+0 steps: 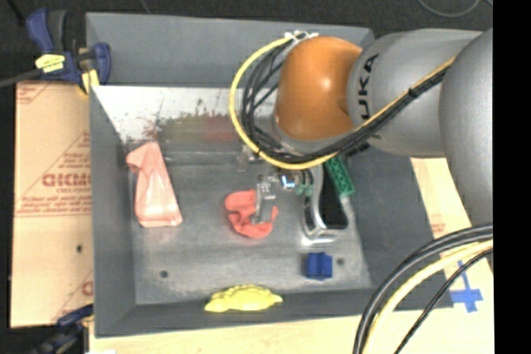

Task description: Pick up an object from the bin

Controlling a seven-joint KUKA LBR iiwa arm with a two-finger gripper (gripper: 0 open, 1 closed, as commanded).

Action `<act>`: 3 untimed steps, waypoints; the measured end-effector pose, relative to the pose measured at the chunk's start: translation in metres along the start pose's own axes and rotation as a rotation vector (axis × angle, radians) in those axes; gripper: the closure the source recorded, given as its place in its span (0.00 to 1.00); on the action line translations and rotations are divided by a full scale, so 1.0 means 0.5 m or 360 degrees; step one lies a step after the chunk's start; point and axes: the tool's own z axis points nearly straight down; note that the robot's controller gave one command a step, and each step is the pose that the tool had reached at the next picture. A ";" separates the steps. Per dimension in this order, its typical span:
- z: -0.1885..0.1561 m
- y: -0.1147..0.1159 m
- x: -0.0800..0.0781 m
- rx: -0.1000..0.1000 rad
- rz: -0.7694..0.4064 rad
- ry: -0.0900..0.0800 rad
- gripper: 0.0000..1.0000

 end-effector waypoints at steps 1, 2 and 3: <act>0.124 -0.024 0.019 0.0004 0.0140 0.0012 0.00; 0.147 -0.025 0.012 0.0001 0.0333 -0.0004 1.00; 0.145 -0.024 0.012 0.0001 0.0360 -0.0004 1.00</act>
Offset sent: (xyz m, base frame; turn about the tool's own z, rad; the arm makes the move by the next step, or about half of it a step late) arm -0.0042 -0.0077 -0.0667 0.3128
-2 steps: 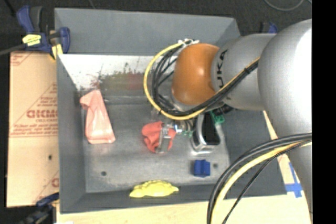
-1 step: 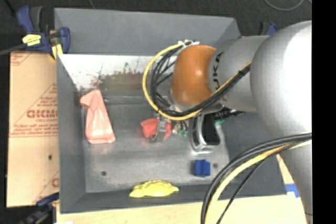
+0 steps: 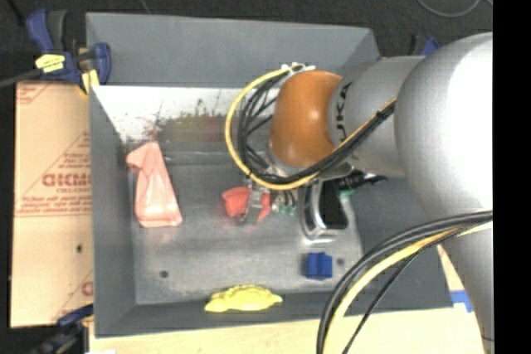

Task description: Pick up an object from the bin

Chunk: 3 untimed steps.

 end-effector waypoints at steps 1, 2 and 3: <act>-0.008 0.000 0.001 0.0000 0.0015 0.0002 1.00; -0.034 -0.002 0.004 0.0003 0.0003 0.0011 1.00; -0.076 -0.001 0.002 0.0001 0.0003 0.0005 1.00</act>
Offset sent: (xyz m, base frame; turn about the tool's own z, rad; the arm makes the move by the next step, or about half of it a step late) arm -0.0002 0.0001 0.0974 0.0000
